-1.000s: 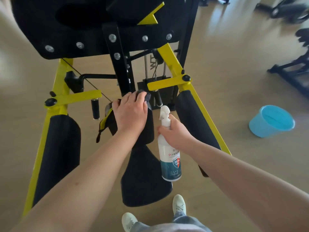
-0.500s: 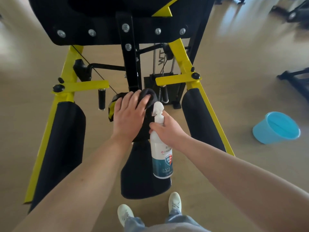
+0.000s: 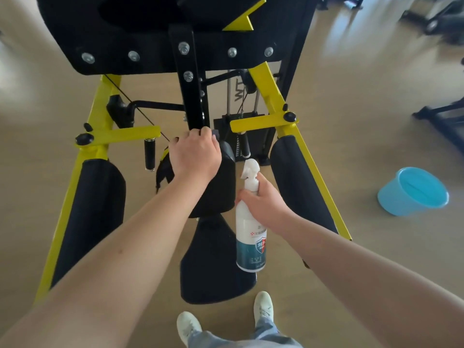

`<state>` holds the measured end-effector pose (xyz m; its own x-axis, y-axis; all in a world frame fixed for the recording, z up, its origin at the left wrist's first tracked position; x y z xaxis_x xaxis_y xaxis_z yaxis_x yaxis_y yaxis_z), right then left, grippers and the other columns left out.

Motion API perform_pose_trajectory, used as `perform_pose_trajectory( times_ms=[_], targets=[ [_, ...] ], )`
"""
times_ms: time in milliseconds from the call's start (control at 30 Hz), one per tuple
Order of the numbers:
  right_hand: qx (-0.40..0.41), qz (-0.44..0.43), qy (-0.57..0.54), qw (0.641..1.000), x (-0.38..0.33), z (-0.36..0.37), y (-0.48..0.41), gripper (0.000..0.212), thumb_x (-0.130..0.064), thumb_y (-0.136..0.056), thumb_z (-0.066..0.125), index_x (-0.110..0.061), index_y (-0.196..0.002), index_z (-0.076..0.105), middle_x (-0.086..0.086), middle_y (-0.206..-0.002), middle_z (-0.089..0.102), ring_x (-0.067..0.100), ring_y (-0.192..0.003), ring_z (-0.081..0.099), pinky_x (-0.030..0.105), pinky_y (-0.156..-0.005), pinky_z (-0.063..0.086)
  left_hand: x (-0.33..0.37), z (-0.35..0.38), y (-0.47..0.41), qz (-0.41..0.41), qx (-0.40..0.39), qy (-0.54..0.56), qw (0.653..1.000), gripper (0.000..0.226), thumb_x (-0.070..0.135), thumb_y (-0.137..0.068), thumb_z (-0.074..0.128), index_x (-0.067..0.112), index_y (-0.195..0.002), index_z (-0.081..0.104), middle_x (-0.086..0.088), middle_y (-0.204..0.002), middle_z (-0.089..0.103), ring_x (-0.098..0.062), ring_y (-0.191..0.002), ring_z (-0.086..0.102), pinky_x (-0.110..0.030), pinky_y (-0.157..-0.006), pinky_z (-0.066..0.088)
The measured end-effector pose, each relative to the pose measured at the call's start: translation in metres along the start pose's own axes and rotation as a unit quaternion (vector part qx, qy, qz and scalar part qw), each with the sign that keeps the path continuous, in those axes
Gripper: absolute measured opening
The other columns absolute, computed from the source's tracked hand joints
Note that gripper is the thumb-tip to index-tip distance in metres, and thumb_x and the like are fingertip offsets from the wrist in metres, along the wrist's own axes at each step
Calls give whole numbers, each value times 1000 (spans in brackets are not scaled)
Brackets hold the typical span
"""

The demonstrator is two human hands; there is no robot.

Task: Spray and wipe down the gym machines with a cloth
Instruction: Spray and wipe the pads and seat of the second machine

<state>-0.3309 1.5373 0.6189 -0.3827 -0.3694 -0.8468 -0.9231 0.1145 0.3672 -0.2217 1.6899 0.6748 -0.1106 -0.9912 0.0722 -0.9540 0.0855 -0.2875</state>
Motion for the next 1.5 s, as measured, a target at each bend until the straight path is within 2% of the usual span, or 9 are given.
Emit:
perform_pose_trajectory(
  times_ms=[133,400,733,933,1067,1233,1300,1400,1500],
  targets=[
    [32,17,-15,999,14,-21,2,14,-24,-96,62,-26,-110,56,1,-93,72,16,-84,70,32,-70,56,23,2,0,102,21,-51,993,42,34,-107,30,12,-121,63,-10,-104,72,-30,-90,68,-38,-70,52],
    [31,15,-13,999,16,-13,1,16,-23,-95,64,-27,-108,55,-1,-89,70,17,-81,70,34,-69,56,61,17,17,388,20,-59,919,35,34,-108,32,19,-123,60,-3,-113,69,-25,-105,64,-42,-83,51],
    [-22,-20,-18,999,-22,37,-12,19,-28,-96,65,-33,-109,52,2,-100,76,20,-93,71,39,-79,55,-57,5,24,-22,104,209,972,40,37,-110,34,15,-133,58,-3,-120,67,-17,-105,63,-34,-86,53],
    [-50,-21,-3,999,-24,63,-14,17,-27,-97,65,-30,-108,52,0,-96,75,15,-88,69,30,-69,51,-93,71,60,-341,14,580,740,55,48,-111,22,21,-157,36,-2,-151,49,-16,-141,42,-28,-117,29],
    [-59,6,-1,998,-2,73,-15,15,-29,-97,66,-34,-105,53,1,-98,75,16,-90,71,30,-69,51,-89,119,89,-452,-57,672,584,48,57,-108,27,32,-141,50,-1,-135,54,-23,-131,48,-46,-119,33],
    [-59,51,-2,997,38,75,-15,20,-28,-98,65,-32,-115,57,1,-99,74,18,-91,70,31,-71,52,-91,161,101,-492,-90,704,503,37,58,-105,33,36,-111,62,7,-118,63,-33,-126,54,-55,-106,46],
    [-67,72,6,995,55,78,-17,25,-29,-98,65,-33,-121,56,1,-99,73,19,-91,71,32,-73,53,-90,178,107,-505,-91,721,466,42,59,-104,35,34,-119,66,3,-119,69,-37,-124,59,-45,-91,52],
    [-67,90,26,993,73,80,-20,26,-28,-96,66,-28,-120,57,2,-98,72,19,-89,71,32,-75,55,-89,202,118,-525,-79,741,411,47,56,-101,43,30,-133,66,-1,-130,70,-31,-123,61,-46,-99,53],
    [-61,95,32,993,79,78,-23,24,-26,-95,67,-26,-117,58,3,-97,72,20,-89,71,35,-76,59,-86,218,122,-555,-73,748,355,35,42,-97,47,26,-118,70,-2,-119,73,-33,-112,69,-47,-79,58]
  ],
)
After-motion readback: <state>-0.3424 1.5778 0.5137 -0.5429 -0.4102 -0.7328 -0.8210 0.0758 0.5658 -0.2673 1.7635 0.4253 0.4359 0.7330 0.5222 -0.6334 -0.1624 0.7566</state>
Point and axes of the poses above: each hand's wrist, its own y-axis away from the middle knuckle, its own z-axis out of the palm, x = y × z, the point moved 6 cm from there along -y, towards the middle knuckle
